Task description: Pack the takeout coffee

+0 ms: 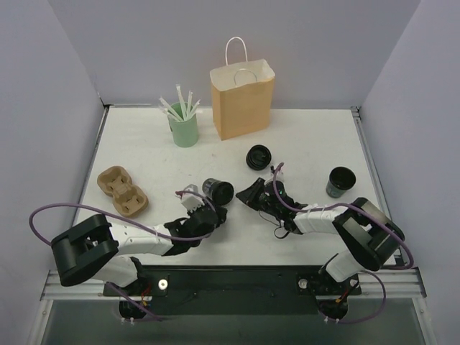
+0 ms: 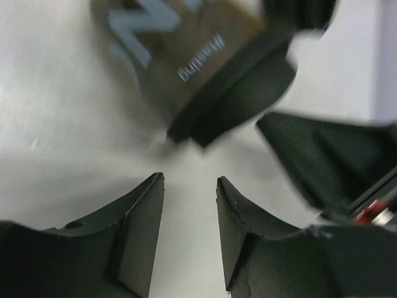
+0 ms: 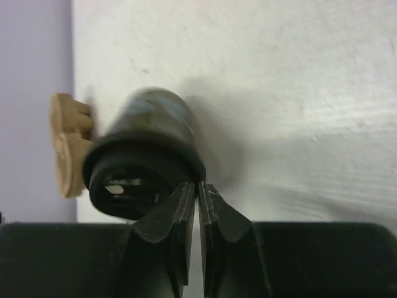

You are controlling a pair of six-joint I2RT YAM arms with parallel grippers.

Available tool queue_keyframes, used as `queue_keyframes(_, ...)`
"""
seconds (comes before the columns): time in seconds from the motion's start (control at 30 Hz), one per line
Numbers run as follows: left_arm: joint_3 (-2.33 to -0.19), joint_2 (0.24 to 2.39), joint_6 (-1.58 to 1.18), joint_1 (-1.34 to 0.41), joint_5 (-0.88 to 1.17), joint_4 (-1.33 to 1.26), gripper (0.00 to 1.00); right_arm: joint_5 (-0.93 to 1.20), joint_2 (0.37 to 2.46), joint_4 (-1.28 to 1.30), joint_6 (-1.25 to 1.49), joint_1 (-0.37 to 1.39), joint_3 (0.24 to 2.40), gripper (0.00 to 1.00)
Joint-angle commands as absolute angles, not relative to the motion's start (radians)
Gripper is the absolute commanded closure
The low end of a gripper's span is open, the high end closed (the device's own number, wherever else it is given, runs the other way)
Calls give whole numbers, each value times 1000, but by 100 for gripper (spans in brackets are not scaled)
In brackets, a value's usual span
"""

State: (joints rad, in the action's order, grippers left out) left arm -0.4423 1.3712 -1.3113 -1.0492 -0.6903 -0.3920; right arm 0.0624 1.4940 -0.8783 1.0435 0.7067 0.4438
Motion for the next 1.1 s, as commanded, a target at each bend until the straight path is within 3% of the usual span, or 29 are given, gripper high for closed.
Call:
queue_keyframes(0.0, -456, 1367, -1212, -1098, -482, -31, 50, 127, 1575, -729, 1006, 701, 460, 100)
queue_keyframes(0.27, -485, 1306, -1151, -1054, -474, 43, 50, 166, 1548, -743, 1005, 686, 456, 100)
queue_keyframes(0.47, -593, 1159, -1002, -976, -483, 250, 47, 210, 1439, -640, 948, 669, 468, 97)
queue_keyframes(0.67, -745, 1033, -851, -803, -410, 475, 38, 253, 1348, -442, 740, 660, 592, 72)
queue_keyframes(0.77, -756, 1012, -799, -720, -306, 468, 35, 372, 1391, -391, 651, 632, 692, 52)
queue_keyframes(0.87, -772, 1035, -759, -632, -232, 466, 35, 489, 1471, -252, 507, 635, 845, 44)
queue_keyframes(1.07, -739, 1051, -758, -603, -167, 462, 36, 574, 1586, -155, 259, 638, 1014, 42)
